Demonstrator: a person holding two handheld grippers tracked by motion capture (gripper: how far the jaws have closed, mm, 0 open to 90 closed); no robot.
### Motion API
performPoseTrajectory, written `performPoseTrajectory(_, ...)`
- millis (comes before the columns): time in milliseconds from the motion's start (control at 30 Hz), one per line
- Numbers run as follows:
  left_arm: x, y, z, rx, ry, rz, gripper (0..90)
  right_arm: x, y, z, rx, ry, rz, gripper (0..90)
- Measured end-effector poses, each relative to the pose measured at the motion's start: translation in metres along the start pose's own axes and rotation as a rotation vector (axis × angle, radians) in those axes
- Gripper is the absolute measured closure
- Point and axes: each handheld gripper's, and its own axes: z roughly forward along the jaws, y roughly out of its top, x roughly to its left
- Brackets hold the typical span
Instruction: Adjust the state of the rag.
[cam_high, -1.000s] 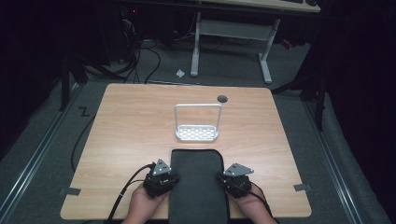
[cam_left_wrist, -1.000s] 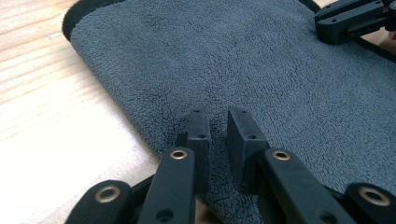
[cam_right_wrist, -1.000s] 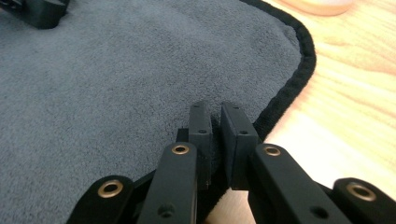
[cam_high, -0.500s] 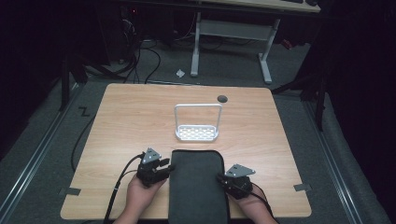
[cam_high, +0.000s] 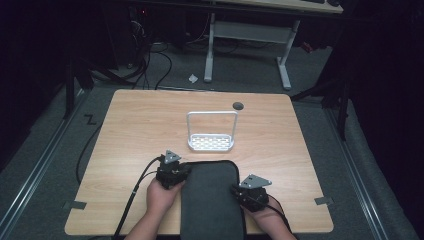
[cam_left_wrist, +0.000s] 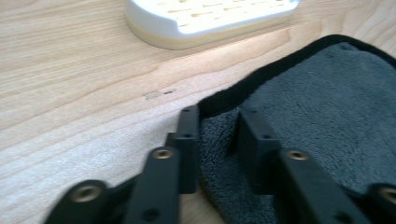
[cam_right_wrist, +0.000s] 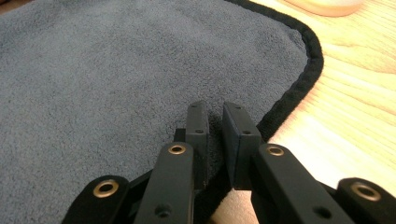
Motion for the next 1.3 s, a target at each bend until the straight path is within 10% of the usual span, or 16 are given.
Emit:
performPoseTrajectory(400,0.005,-0.001,-0.001,0.000,-0.035,-0.043,77.3,-0.019,0.026,0.004,-0.068,-0.075,0.081,64.3)
performPoseTrajectory(900,0.006,-0.001,-0.002,0.000,-0.039,-0.050,76.6,-0.039,0.046,0.051,0.035,-0.061,0.173,34.8)
performPoseTrajectory(1300,0.006,-0.001,-0.002,-0.001,-0.042,-0.052,76.3,-0.030,0.042,0.050,0.010,-0.064,0.141,44.8)
